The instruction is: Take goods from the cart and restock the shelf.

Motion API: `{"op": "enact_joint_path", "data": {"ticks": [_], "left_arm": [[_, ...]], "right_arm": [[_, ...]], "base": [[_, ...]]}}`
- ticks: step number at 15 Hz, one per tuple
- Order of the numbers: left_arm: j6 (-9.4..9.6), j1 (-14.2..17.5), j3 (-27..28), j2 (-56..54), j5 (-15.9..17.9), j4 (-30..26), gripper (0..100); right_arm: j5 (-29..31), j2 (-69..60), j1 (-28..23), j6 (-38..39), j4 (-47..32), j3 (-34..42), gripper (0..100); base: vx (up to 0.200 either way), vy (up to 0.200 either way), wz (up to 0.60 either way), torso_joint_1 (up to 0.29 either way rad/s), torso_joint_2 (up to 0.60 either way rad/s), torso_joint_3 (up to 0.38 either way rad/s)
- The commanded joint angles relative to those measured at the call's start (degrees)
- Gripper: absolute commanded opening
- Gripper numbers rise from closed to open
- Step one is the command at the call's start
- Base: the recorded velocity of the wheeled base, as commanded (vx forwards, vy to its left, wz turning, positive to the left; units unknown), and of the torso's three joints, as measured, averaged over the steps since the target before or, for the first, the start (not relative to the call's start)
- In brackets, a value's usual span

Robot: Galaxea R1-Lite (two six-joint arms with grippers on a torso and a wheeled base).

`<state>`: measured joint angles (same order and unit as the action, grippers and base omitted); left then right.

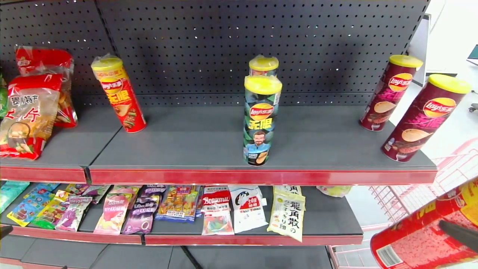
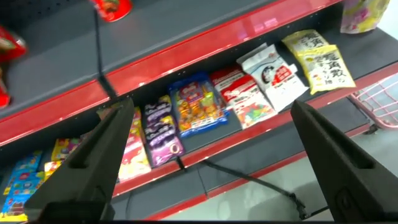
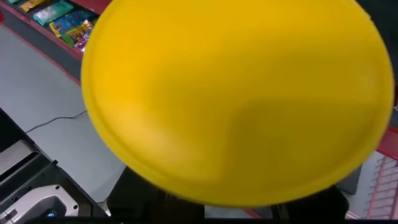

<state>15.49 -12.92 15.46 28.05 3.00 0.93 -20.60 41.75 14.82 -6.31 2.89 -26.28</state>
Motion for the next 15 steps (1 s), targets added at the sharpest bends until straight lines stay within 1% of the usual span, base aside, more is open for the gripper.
{"op": "enact_joint_path", "data": {"ticks": [1,3,15], "left_arm": [[-0.03,0.0,-0.1,0.1,0.0,0.0,100],[-0.11,0.0,-0.3,0.3,0.1,0.0,100],[-0.2,0.0,-0.3,0.7,0.1,0.0,100]], "right_arm": [[-0.1,0.3,1.3,-0.1,-0.1,-0.2,0],[0.0,0.9,3.0,-0.2,0.0,-0.3,0],[0.0,1.8,3.2,-0.2,-0.1,-0.1,0]], "base": [[0.0,0.2,0.0,0.002,0.0,0.007],[0.0,0.2,0.0,0.002,0.0,0.002],[0.0,0.2,0.0,0.002,0.0,0.003]]}}
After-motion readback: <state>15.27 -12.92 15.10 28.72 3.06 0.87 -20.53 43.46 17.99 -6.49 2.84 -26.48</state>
